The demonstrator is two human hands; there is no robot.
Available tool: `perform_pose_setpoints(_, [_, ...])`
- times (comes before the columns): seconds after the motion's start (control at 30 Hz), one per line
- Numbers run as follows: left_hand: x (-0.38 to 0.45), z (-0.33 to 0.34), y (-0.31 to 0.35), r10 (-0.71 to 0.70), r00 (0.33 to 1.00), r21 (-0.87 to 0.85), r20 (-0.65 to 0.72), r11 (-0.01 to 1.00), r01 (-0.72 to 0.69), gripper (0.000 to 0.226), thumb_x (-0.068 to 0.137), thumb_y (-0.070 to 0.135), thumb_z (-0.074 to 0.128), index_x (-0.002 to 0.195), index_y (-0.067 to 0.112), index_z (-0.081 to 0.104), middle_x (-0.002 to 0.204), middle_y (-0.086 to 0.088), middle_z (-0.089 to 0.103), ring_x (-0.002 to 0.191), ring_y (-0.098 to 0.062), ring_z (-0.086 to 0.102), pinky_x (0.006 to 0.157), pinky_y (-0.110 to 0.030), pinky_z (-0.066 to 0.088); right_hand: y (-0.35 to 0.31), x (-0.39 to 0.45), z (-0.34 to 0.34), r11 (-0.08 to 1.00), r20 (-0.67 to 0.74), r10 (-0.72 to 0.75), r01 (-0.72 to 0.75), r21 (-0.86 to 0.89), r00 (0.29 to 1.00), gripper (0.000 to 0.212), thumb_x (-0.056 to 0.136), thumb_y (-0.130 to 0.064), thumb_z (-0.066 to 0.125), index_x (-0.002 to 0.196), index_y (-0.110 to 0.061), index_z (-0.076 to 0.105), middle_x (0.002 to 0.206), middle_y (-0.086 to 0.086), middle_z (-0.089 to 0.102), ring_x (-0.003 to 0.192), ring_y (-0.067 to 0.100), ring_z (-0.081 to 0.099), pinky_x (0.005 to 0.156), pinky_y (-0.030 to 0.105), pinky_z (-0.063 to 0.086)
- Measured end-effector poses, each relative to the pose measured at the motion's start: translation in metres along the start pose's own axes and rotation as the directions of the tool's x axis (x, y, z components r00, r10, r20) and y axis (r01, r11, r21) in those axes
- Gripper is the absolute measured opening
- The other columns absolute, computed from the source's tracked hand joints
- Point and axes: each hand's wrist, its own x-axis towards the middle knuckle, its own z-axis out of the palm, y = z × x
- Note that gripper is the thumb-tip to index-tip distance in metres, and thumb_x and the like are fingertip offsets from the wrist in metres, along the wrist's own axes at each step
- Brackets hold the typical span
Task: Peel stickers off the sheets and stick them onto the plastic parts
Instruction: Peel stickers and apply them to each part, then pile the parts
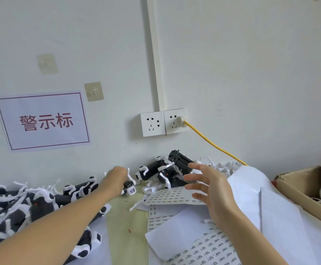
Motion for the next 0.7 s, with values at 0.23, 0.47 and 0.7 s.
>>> perform_pose_setpoints(0.23, [0.003,-0.060,-0.004,-0.346,0.908,-0.722,-0.237,0.688,0.074,0.025,0.091,-0.012,0.054,0.081,0.004,0.069,0.091,-0.017,0.066,0.073,-0.025,0.063,0.064,-0.028,0.052,0.003,-0.006,0.006,0.997,0.059,-0.004,0.008,-0.078,0.998,0.032,0.102,-0.022,0.043,0.102,-0.027,0.074,0.088,0.004,0.077,0.072,0.018,0.070,0.066,0.033,0.049])
perform_pose_setpoints(0.47, [-0.032,-0.103,0.039,-0.512,0.859,-0.998,0.015,-0.060,-0.019,0.024,0.099,-0.010,0.044,0.087,0.000,0.062,0.085,-0.016,0.060,0.073,-0.025,0.067,0.060,-0.029,0.062,0.012,-0.013,0.018,0.963,0.184,0.087,-0.035,-0.268,0.979,0.026,0.099,-0.026,0.056,0.122,-0.033,0.062,0.101,-0.008,0.074,0.084,0.012,0.074,0.072,0.029,0.055])
perform_pose_setpoints(0.7, [-0.088,-0.081,0.085,-0.439,0.836,-0.814,0.330,-0.580,0.017,0.019,0.097,-0.016,0.044,0.096,-0.003,0.058,0.099,-0.023,0.059,0.088,-0.031,0.063,0.066,-0.037,0.055,0.017,-0.020,0.029,0.993,0.316,0.015,0.022,-0.115,0.949,0.083,0.070,-0.051,0.085,0.139,-0.054,0.038,0.126,-0.002,0.056,0.109,0.020,0.069,0.078,0.034,0.061])
